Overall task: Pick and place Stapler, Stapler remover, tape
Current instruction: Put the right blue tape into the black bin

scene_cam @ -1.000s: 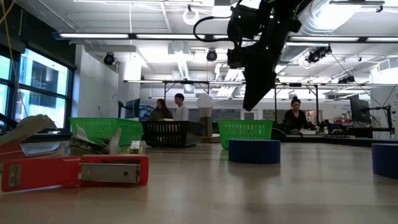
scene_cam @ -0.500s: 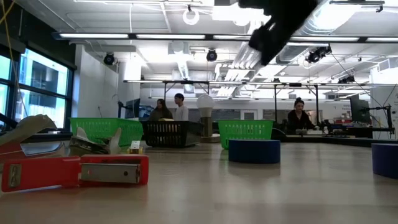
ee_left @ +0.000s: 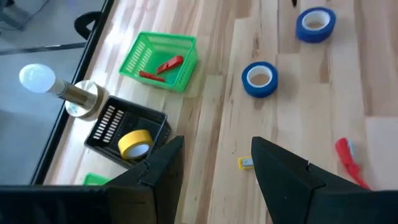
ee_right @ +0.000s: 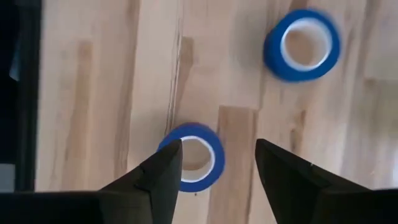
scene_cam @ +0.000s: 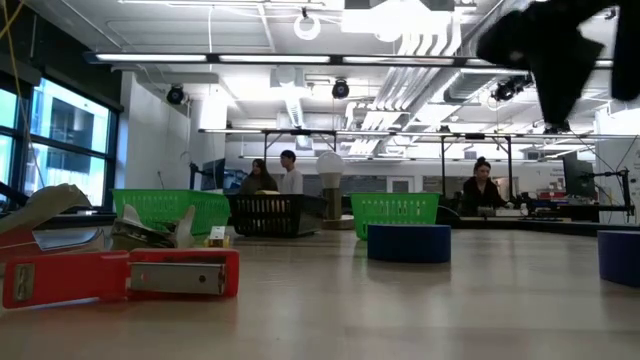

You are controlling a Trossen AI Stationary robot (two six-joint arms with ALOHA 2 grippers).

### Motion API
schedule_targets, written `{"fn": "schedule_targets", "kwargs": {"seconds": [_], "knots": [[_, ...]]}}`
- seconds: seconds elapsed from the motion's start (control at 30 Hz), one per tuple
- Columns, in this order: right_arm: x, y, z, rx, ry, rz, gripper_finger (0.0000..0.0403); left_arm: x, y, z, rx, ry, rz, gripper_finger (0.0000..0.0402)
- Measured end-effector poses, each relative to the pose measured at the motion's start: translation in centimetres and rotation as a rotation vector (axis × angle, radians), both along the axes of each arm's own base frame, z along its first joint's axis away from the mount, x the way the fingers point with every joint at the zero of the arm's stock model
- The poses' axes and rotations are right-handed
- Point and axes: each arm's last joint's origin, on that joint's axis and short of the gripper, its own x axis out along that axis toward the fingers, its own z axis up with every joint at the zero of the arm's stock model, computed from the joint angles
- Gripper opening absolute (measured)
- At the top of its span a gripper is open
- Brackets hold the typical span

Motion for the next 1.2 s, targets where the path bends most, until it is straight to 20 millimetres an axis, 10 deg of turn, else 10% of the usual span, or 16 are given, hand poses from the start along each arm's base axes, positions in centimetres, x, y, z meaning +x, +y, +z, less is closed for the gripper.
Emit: {"fn": "schedule_targets", "kwargs": {"seconds": [0.43,0.97,1.2], "knots": [[0.4,0.4,-6.2,-0.114,0.304,-0.092,0.0184,0.2,-0.2,0.1,-0.036,-0.021,-0.011,0.0181],[2.8,-1.0,-8.9,0.007,0.249,-0.078,0.0183,0.2,-0.3,0.1,-0.042,-0.019,-0.013,0.0181],[2.9,-1.6,-8.9,-0.003,0.247,-0.053,0.0072,0.3,-0.3,0.1,-0.052,-0.014,-0.016,0.0181]]}}
